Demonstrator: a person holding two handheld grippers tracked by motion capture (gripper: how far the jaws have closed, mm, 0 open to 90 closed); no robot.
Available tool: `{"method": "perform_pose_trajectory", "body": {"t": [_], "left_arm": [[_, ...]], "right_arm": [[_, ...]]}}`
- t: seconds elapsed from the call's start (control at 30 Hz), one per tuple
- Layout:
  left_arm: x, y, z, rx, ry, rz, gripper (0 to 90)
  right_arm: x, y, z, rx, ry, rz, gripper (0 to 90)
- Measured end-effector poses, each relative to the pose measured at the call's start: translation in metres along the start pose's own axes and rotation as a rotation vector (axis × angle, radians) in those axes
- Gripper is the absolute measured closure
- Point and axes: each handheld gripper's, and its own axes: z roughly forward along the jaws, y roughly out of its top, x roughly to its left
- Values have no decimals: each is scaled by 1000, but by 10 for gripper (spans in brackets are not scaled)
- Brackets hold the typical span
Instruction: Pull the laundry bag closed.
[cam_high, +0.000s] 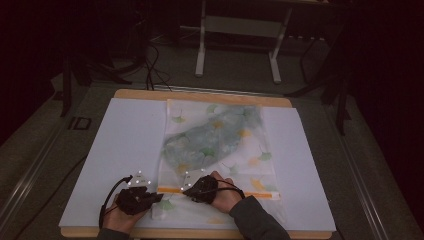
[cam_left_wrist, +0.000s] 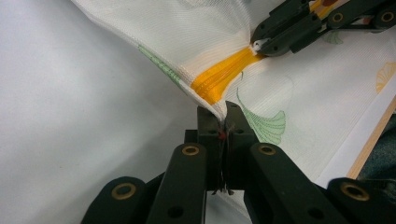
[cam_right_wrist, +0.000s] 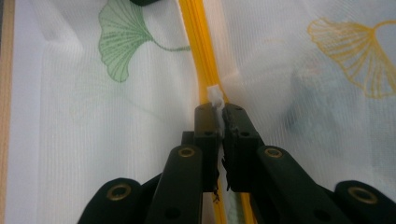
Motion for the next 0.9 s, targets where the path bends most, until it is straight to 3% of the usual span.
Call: {"method": "perform_pose_trajectory", "body": {"t": [0.9], "left_arm": [[1, -1, -2, -4, 3, -1, 881]], "right_arm": [[-3, -15, -13, 34, -16, 7, 856]]}}
